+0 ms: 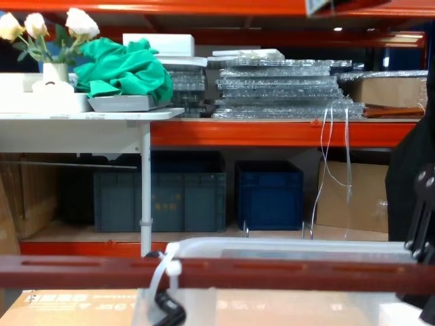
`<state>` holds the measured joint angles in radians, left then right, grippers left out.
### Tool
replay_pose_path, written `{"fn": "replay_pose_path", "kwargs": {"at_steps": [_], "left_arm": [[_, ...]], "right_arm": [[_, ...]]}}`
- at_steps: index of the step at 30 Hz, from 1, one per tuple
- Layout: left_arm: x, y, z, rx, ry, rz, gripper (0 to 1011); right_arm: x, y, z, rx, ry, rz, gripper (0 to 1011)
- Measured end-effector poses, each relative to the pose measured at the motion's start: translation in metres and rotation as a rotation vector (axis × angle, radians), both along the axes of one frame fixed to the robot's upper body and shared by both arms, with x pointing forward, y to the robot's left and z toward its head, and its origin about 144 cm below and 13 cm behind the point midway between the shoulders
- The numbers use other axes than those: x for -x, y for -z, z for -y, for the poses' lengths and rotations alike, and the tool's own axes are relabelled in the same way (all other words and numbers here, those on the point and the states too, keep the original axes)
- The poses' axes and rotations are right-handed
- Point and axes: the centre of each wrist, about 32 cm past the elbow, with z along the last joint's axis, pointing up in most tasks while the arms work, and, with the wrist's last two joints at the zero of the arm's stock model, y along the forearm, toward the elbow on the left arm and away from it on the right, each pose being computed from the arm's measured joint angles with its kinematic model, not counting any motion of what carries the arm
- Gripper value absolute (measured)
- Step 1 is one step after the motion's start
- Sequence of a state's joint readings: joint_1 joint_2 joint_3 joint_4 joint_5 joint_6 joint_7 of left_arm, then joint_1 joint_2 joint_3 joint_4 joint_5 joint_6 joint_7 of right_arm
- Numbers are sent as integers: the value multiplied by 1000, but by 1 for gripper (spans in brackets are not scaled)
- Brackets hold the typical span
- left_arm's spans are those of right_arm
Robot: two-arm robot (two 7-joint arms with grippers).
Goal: Use one hand to grasp the basket and place it at the designated location.
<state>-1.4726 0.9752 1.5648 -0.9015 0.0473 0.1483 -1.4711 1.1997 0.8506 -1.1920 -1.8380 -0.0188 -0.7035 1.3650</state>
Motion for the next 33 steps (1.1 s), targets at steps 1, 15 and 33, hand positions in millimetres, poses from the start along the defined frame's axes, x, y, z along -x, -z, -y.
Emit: {"fn": "replay_pose_path", "kwargs": {"at_steps": [1,15,33], "left_arm": [[0,0,0,0,0,0,0],[0,0,0,0,0,0,0],[0,0,0,0,0,0,0]], "right_arm": [[0,0,0,0,0,0,234],[11,32,-13,-34,10,18,234],[11,49,-22,-16,32,77,234]]}}
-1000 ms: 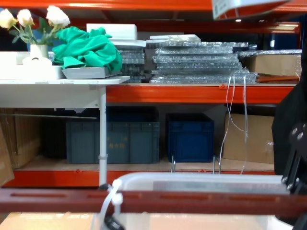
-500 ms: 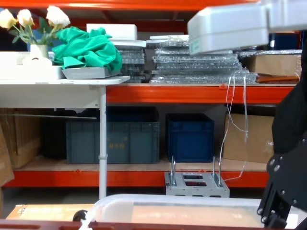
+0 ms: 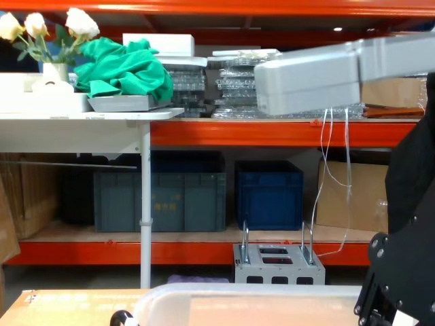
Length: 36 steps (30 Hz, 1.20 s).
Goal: Use one hand to grasp the basket and place it at the designated location.
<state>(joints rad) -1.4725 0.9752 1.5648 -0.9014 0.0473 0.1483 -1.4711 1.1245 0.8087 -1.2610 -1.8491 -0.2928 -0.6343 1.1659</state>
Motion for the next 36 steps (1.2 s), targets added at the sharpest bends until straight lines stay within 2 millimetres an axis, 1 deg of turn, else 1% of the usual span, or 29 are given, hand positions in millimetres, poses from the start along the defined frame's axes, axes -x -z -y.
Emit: {"fn": "replay_pose_path", "kwargs": {"at_steps": [13,18,36], "left_arm": [[0,0,0,0,0,0,0],[0,0,0,0,0,0,0],[0,0,0,0,0,0,0]], "right_arm": [[-1,6,-1,13,8,-4,233],[1,14,-4,27,5,-6,234],[3,32,-12,70,13,24,234]]}}
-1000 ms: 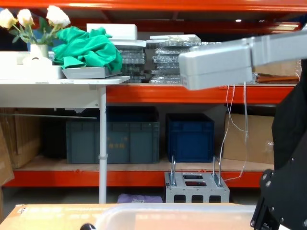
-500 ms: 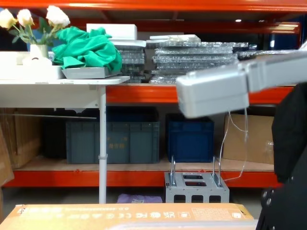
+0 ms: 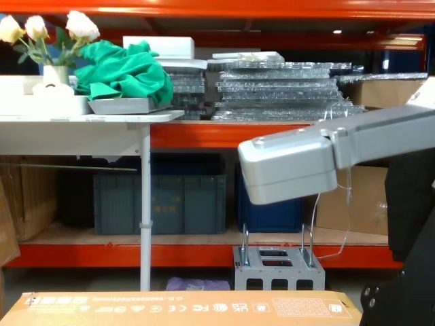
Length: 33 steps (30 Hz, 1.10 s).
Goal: Use one hand to grasp the basket and place it at the designated location.
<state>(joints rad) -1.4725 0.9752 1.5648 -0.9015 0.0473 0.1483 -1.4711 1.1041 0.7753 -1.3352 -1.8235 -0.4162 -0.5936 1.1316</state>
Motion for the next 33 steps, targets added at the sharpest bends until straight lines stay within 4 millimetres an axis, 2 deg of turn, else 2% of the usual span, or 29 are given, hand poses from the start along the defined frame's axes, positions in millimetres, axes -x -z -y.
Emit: {"fn": "replay_pose_path", "kwargs": {"at_steps": [9,12,13,16,17,19,22,23,27,29,33], "left_arm": [[0,0,0,0,0,0,0],[0,0,0,0,0,0,0],[0,0,0,0,0,0,0],[0,0,0,0,0,0,0],[0,0,0,0,0,0,0],[0,0,0,0,0,0,0],[0,0,0,0,0,0,0],[0,0,0,0,0,0,0],[0,0,0,0,0,0,0],[0,0,0,0,0,0,0],[0,0,0,0,0,0,0]], "right_arm": [[2,5,-1,13,1,3,235],[3,8,-2,19,-2,-5,313],[2,8,-2,18,-1,-6,373],[1,7,-1,14,1,-9,434],[0,6,0,9,4,-12,496],[-1,4,1,3,7,-15,516],[-1,3,2,-1,8,-17,639],[-2,2,2,-5,8,-19,699],[-3,-2,4,-19,14,-23,774],[-5,-8,7,-35,20,-27,864],[-5,-16,10,-57,22,-30,958]]}}
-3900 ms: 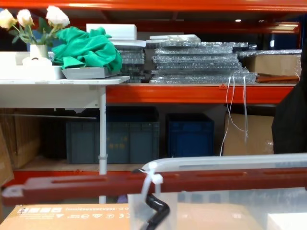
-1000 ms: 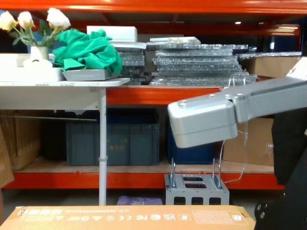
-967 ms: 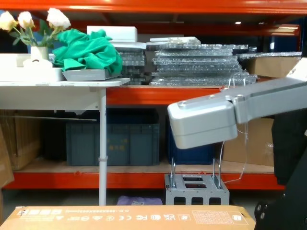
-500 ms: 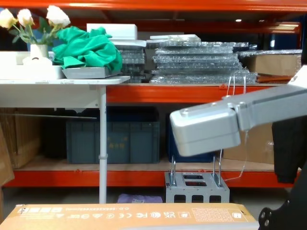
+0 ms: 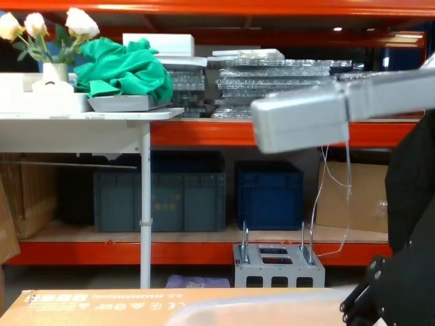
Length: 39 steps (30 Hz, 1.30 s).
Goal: Use one hand to grasp the basket and place it at the designated location.
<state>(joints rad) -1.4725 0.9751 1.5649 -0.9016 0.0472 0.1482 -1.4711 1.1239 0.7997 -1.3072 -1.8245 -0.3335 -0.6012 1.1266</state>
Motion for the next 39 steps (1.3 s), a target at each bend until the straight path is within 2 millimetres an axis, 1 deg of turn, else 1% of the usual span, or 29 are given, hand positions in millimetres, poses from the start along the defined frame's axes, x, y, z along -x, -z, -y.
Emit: {"fn": "replay_pose_path", "kwargs": {"at_steps": [1,2,7,14,17,23,26,30,39], "left_arm": [[0,0,0,0,0,0,0],[0,0,0,0,0,0,0],[0,0,0,0,0,0,0],[0,0,0,0,0,0,0],[0,0,0,0,0,0,0],[0,0,0,0,0,0,0],[0,0,0,0,0,0,0],[0,0,0,0,0,0,0],[0,0,0,0,0,0,0]], "right_arm": [[0,-1,0,-3,-1,-1,958],[0,-2,1,-6,-2,-2,1001],[1,-5,2,-11,-4,-4,1001],[2,-2,2,-3,-4,-7,1000],[3,-4,5,-8,-2,-6,1000],[1,-22,18,-57,9,2,1000],[1,-28,22,-73,13,5,1000],[1,-41,33,-108,19,14,1000],[2,-59,52,-157,29,20,1000]]}}
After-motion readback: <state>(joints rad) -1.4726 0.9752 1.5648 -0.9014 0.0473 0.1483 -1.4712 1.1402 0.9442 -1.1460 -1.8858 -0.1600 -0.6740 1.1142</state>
